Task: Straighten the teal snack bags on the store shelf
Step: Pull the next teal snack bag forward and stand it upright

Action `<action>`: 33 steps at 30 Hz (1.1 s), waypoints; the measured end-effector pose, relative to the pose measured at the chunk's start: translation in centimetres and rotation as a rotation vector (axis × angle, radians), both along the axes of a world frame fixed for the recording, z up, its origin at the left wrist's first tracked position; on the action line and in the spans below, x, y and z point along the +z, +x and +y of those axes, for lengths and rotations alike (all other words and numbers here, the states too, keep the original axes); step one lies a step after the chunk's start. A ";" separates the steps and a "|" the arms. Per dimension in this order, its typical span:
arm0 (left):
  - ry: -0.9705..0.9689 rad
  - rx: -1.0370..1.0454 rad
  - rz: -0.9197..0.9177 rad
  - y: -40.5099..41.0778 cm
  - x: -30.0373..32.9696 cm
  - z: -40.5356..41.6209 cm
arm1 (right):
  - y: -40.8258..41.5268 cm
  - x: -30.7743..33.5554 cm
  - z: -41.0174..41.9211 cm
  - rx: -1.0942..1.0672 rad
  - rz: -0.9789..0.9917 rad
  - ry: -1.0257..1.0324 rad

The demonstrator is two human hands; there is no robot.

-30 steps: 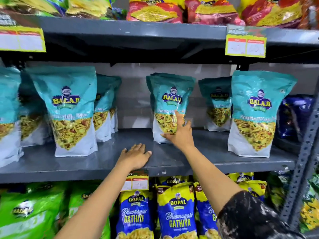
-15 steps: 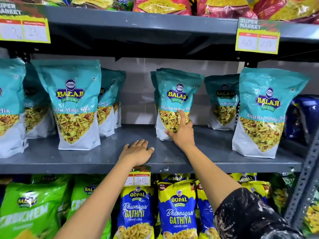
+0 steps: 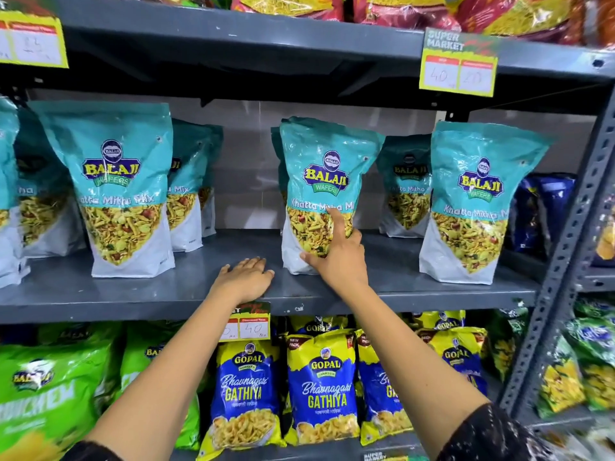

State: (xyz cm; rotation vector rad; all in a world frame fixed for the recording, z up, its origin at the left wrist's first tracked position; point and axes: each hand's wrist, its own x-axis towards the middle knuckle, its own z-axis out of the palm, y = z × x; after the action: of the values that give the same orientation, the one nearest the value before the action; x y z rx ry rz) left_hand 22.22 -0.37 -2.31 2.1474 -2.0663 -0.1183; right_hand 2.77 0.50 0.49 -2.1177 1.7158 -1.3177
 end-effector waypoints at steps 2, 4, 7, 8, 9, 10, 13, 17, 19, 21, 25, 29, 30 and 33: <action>-0.005 -0.005 0.002 0.0 0.0 -0.1 | -0.2 0.0 1.0 -0.002 -0.002 0.000; -0.012 -0.006 0.002 0.0 0.0 -0.1 | -0.4 -0.1 1.9 -0.012 0.001 -0.001; -0.018 -0.005 -0.006 0.0 0.1 -0.1 | -0.6 -0.1 3.2 -0.031 0.008 0.003; -0.021 -0.003 -0.007 -0.1 0.1 -0.1 | -0.6 -0.1 3.6 -0.035 0.008 0.003; -0.023 -0.003 -0.010 -0.1 0.1 0.0 | -0.7 -0.1 4.0 -0.036 0.008 -0.001; -0.025 -0.003 -0.012 -0.1 0.2 0.0 | -0.7 -0.1 4.4 -0.036 0.008 -0.005; -0.027 0.000 -0.019 -0.2 0.3 0.1 | -0.9 -0.2 5.4 -0.044 0.021 -0.015; -0.022 0.004 -0.019 -0.4 0.5 0.4 | -1.0 -0.2 6.6 -0.051 0.039 -0.039; -0.023 0.002 -0.020 -0.4 0.5 0.5 | -1.0 -0.3 7.0 -0.058 0.048 -0.051; -0.027 -0.002 -0.024 -0.4 0.6 0.6 | -1.0 -0.3 7.4 -0.075 0.059 -0.058; -0.023 0.002 -0.022 -0.5 0.7 0.8 | -1.0 -0.4 7.7 -0.104 0.073 -0.070; -0.029 -0.008 -0.016 -0.5 0.7 0.9 | -1.3 -0.8 8.1 -0.063 0.059 -0.076; -0.027 -0.010 -0.016 -0.5 0.7 0.9 | -1.6 -1.0 8.1 -0.010 0.028 -0.066; -0.026 -0.014 -0.010 -0.4 0.6 0.8 | -3.1 -1.6 8.0 0.234 -0.095 -0.054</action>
State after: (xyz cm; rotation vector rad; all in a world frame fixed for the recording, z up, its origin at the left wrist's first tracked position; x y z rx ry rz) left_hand 21.84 0.39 -1.76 2.1227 -2.0772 -0.0822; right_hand -0.36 8.46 -1.15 -2.1668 1.3634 -1.3843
